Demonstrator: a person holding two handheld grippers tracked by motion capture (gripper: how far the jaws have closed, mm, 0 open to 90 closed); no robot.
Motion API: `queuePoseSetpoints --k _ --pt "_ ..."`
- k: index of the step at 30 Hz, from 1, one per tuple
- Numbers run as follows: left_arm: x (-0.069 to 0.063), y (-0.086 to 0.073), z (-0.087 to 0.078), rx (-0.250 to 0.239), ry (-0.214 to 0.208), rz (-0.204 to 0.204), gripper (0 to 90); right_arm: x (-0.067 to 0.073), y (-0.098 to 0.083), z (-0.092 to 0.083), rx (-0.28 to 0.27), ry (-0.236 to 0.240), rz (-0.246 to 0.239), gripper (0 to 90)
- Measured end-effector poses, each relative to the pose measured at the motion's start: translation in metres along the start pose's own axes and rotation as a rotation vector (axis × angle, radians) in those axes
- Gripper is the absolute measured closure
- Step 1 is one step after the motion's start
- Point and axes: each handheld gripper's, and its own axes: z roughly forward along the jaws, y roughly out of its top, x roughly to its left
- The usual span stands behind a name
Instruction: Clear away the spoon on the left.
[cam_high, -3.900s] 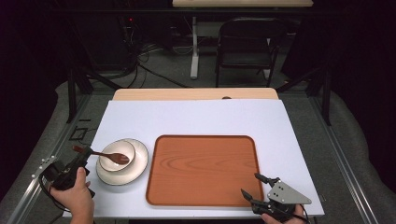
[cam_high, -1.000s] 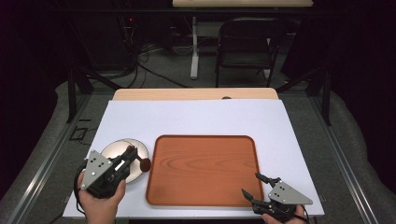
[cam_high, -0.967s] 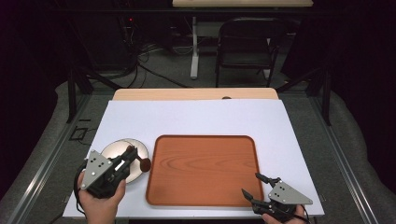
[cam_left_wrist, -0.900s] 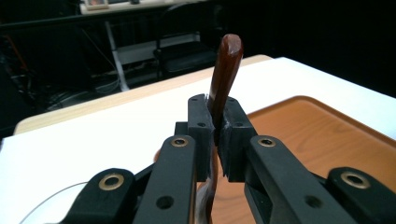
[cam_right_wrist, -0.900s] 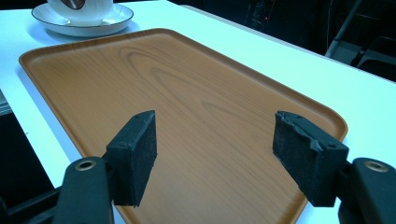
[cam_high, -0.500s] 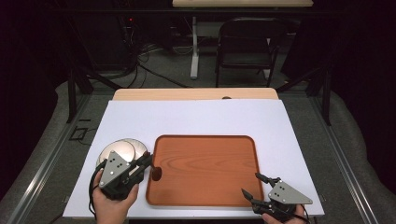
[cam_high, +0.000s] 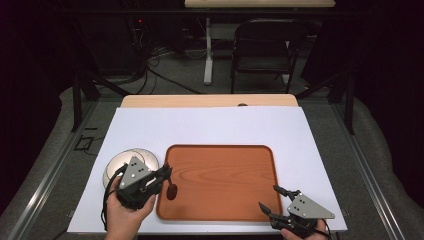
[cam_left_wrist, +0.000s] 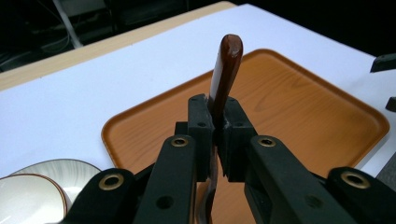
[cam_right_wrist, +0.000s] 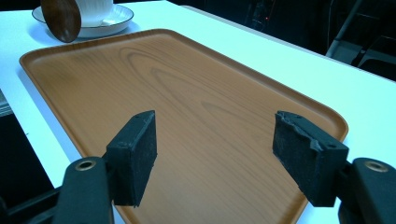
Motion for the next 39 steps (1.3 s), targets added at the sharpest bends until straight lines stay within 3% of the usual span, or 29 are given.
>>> queuePoseSetpoints --k 7,11,25,31,39 --pt "0.011 -0.001 0.009 0.062 -0.028 -0.055 84.6 0.0 0.0 0.0 0.0 0.001 -0.001 30.3" --pt "0.019 -0.004 0.014 0.084 -0.05 -0.112 84.6 0.0 0.0 0.0 0.0 0.0 -0.002 30.3" --pt "0.023 -0.008 0.043 0.121 -0.1 -0.164 84.6 0.001 0.0 0.0 0.003 0.003 -0.005 30.3" --pt "0.03 -0.006 0.052 0.128 -0.104 -0.194 84.3 0.001 0.0 0.0 0.002 0.003 -0.004 30.3" --pt "0.045 -0.008 0.069 0.134 -0.075 -0.279 83.1 0.0 0.0 0.0 0.004 0.003 -0.006 30.3"
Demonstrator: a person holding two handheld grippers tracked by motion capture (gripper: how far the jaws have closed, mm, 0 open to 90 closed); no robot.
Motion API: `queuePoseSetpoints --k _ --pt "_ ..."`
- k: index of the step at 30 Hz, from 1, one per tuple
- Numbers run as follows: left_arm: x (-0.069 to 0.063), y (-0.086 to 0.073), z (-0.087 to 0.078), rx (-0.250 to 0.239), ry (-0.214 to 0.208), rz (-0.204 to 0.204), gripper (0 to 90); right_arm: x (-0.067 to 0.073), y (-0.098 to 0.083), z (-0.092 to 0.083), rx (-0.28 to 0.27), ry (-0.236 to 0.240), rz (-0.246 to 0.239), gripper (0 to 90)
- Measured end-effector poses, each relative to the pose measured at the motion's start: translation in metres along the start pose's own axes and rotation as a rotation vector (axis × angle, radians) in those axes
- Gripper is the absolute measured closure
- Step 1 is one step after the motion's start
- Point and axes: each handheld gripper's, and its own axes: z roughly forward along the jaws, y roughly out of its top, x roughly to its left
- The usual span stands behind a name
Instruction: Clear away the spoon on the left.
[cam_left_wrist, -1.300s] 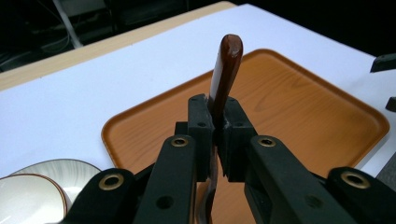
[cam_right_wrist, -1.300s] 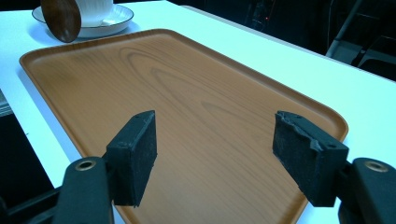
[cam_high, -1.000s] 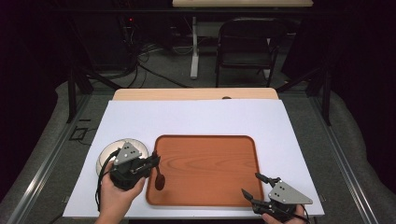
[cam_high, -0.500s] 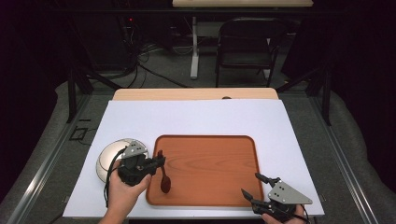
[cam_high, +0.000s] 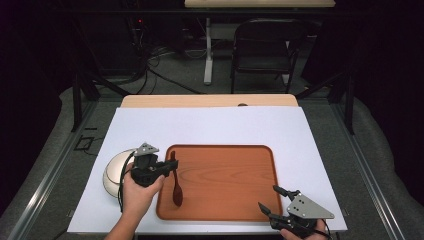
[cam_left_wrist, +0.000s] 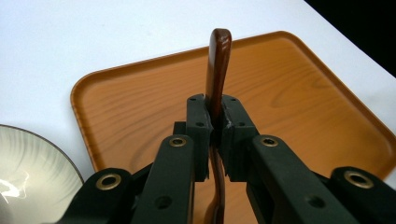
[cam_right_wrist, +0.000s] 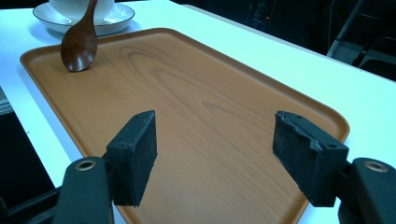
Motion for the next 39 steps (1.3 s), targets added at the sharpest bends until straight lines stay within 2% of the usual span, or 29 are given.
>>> queuePoseSetpoints --k 4,8,9,10,25,30,39 --pt "0.008 0.002 0.009 0.005 0.022 -0.051 82.2 0.0 0.0 0.0 -0.001 0.001 0.0 30.3" --pt "0.019 0.002 0.022 0.014 0.044 -0.119 81.7 0.0 0.0 0.0 -0.001 0.0 0.0 30.3" --pt "0.019 0.002 0.022 0.014 0.044 -0.119 81.6 0.0 0.0 0.0 -0.001 0.0 0.0 30.3" --pt "0.023 0.002 0.027 0.018 0.05 -0.137 81.5 0.0 0.0 0.0 -0.001 -0.001 0.0 30.3" --pt "0.033 0.001 0.059 0.06 0.064 -0.207 80.6 0.0 0.0 0.0 -0.002 -0.002 0.0 30.3" --pt "0.038 -0.003 0.071 0.08 0.072 -0.245 79.9 0.0 0.0 0.0 -0.001 0.001 0.0 30.4" --pt "0.041 -0.008 0.082 0.106 0.094 -0.258 78.5 0.0 0.0 0.0 0.0 0.004 0.002 30.4"
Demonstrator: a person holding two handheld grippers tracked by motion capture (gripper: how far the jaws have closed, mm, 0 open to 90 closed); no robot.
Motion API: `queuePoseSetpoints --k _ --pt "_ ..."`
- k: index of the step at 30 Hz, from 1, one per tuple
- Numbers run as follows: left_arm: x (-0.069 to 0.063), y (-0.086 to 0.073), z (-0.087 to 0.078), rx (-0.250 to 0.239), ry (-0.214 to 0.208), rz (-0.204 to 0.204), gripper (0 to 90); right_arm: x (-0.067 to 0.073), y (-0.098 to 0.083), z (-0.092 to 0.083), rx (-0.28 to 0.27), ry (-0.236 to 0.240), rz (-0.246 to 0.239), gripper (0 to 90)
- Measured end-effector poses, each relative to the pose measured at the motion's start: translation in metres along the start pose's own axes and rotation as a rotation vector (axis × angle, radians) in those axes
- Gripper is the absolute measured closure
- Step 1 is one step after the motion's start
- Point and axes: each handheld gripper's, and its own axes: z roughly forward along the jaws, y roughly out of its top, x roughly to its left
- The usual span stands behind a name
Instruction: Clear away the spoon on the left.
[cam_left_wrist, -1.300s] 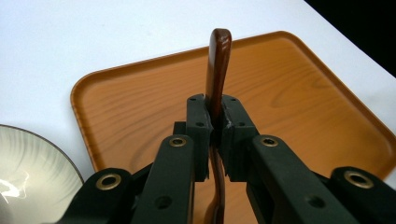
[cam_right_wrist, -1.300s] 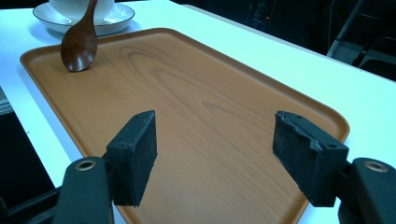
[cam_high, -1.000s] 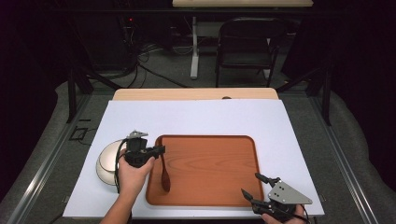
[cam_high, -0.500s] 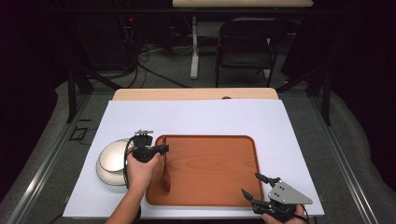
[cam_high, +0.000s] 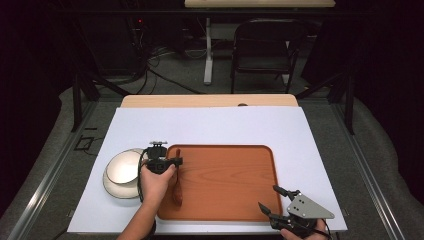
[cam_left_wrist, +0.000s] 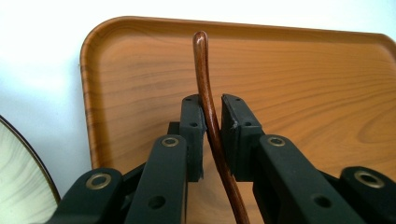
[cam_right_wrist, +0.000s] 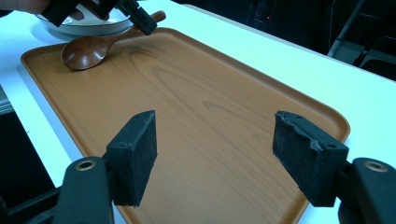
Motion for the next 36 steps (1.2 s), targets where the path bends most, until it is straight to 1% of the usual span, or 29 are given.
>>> queuePoseSetpoints --k 7,16,17,19,24,27,33,36 --pt "0.0026 -0.0025 0.0054 0.01 0.013 -0.009 77.1 0.0 0.0 0.0002 0.001 0.002 -0.001 30.4" --pt "0.0028 -0.0044 0.0094 0.022 0.041 0.006 74.9 -0.0001 -0.0001 0.0004 0.001 0.003 0.001 30.4" --pt "0.0028 -0.0046 0.0098 0.023 0.051 0.013 74.9 -0.0001 -0.0001 0.0004 0.001 0.003 0.001 30.4" --pt "0.0027 -0.0047 0.0093 0.026 0.057 0.02 73.4 -0.0001 -0.0001 0.0006 0.003 0.003 0.001 30.4" --pt "0.0003 -0.0049 0.009 0.03 0.09 0.057 69.8 0.0001 -0.0001 0.0006 0.003 0.004 0.0 30.4" --pt "-0.0005 -0.0056 0.0093 0.032 0.103 0.064 68.1 0.0001 0.0 0.0004 0.002 0.004 0.0 30.4" --pt "-0.0027 -0.0064 0.0087 0.03 0.158 0.107 61.2 0.0 -0.0001 0.0003 0.002 0.003 -0.001 30.4" --pt "-0.0032 -0.0066 0.007 0.026 0.165 0.112 58.9 0.0 -0.0001 0.0002 0.002 0.003 -0.002 30.4"
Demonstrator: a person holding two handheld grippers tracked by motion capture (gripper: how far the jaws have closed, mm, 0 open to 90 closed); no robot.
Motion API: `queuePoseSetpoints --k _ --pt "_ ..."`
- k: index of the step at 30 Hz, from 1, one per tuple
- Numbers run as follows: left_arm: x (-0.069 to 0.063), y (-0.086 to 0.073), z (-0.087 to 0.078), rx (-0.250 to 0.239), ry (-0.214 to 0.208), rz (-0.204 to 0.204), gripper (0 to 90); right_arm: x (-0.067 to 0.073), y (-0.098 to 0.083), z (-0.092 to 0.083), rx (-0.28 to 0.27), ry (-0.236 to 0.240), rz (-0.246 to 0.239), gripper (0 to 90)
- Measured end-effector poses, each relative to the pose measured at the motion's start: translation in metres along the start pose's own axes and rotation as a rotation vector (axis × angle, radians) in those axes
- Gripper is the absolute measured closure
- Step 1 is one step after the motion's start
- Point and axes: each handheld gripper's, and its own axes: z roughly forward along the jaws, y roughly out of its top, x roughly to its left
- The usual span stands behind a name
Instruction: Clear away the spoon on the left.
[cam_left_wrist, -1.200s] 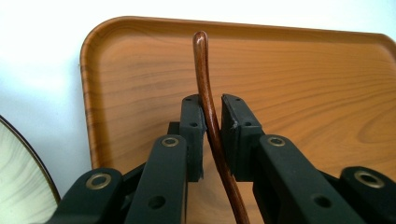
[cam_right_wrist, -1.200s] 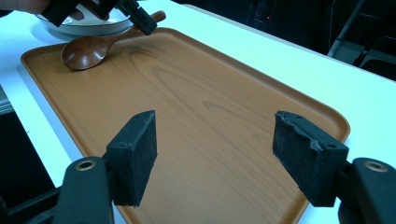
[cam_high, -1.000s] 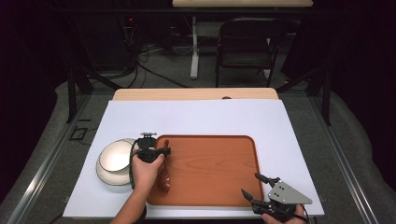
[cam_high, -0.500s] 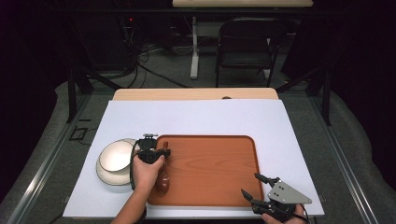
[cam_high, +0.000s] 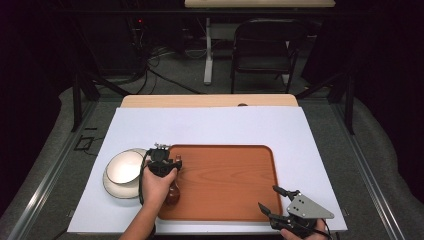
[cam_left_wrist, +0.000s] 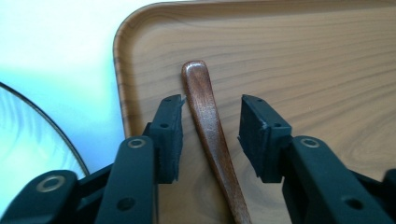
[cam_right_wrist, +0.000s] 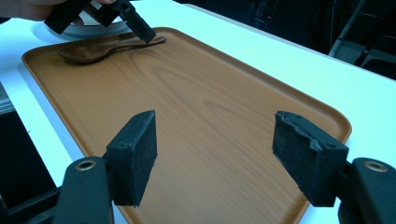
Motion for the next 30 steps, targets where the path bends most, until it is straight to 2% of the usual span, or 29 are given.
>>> queuePoseSetpoints --k 7,11,18,23,28,30 --pt "-0.005 0.0 -0.011 -0.028 0.011 0.042 55.6 0.0 0.0 0.0 0.001 -0.001 0.0 30.4" --pt "-0.008 -0.001 -0.023 -0.057 0.016 0.07 53.6 0.0 0.0 0.0 -0.001 -0.002 0.0 30.4" --pt "-0.01 -0.005 -0.043 -0.094 0.0 0.105 52.5 0.001 0.0 0.0 0.002 -0.003 0.001 30.4" --pt "-0.009 -0.013 -0.064 -0.131 -0.015 0.129 52.5 0.001 0.0 0.0 0.002 -0.004 0.0 30.4" --pt "-0.007 -0.022 -0.076 -0.158 -0.035 0.144 52.1 0.001 0.0 0.0 0.001 -0.005 0.0 30.4" --pt "-0.006 -0.027 -0.081 -0.176 -0.029 0.148 51.7 0.001 0.0 0.0 0.002 -0.006 0.001 30.4"
